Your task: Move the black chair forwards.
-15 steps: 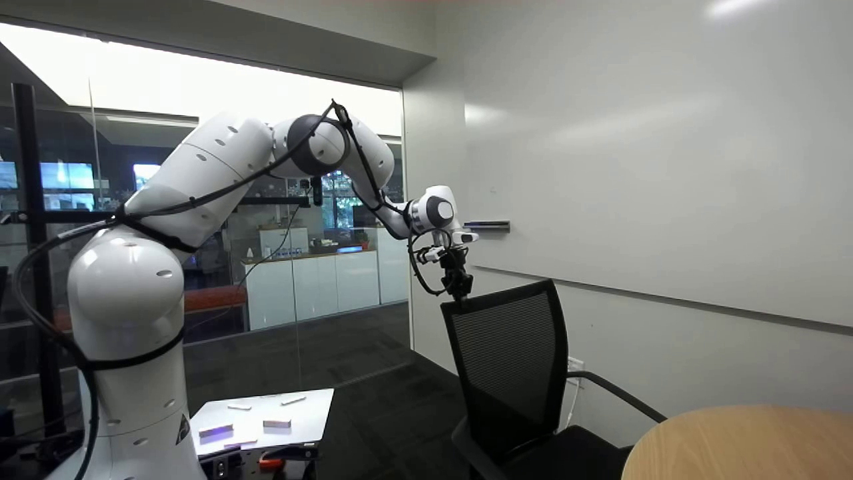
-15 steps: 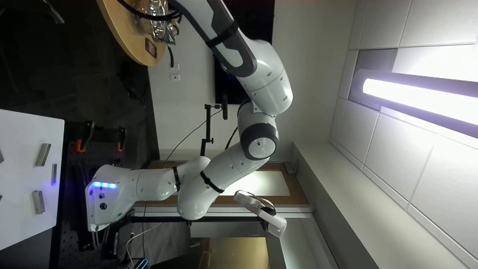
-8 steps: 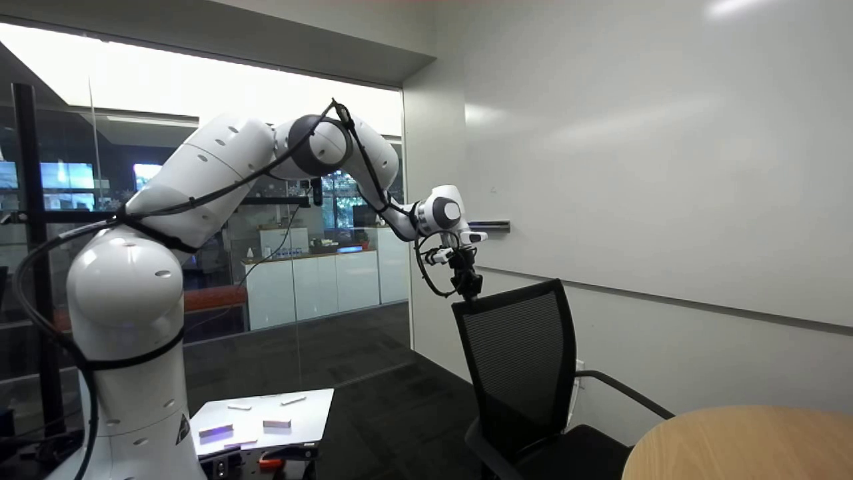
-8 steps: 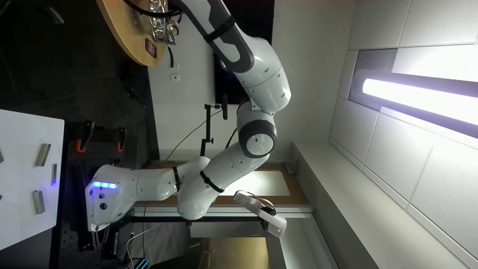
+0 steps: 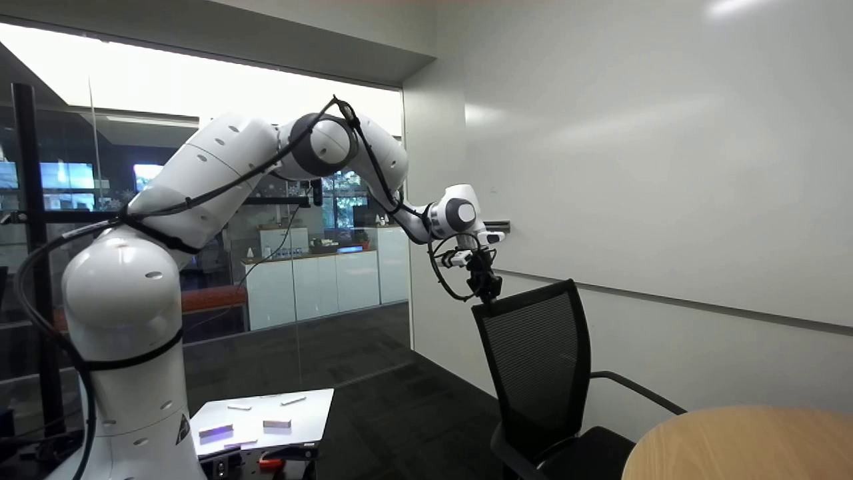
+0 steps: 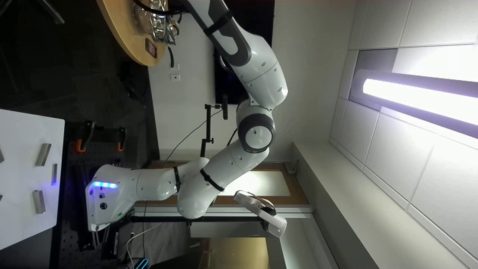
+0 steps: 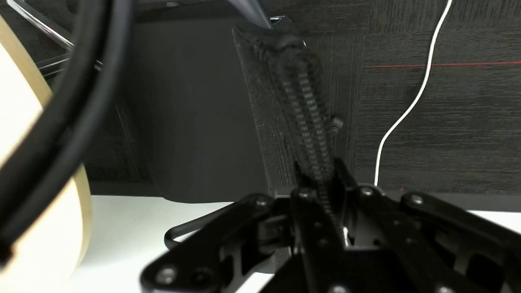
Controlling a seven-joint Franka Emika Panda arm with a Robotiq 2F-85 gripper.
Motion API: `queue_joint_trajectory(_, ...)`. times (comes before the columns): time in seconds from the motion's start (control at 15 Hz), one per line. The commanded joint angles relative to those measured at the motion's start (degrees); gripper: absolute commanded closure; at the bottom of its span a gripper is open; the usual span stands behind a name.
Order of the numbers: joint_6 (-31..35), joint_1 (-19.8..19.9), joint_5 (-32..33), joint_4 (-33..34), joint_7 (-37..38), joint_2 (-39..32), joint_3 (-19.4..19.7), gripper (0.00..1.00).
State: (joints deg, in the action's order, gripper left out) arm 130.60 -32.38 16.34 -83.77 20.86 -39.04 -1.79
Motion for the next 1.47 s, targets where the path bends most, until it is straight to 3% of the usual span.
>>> queue_joint_trajectory(0.0, 1.0, 5.0, -0.3, -2.3, 1.3, 2.4, 2.1, 0.96)
queue_joint_trajectory(0.6, 4.3, 14.8, -1.3, -3.7, -14.4, 3.3, 1.6, 0.96)
queue_joint_trajectory(0.93, 4.0, 17.6, -1.3, -4.1, -15.0, 3.8, 2.4, 0.96)
queue_joint_trajectory(1.4, 5.9, 17.7, -2.0, -6.3, -14.8, 4.8, 2.4, 0.96)
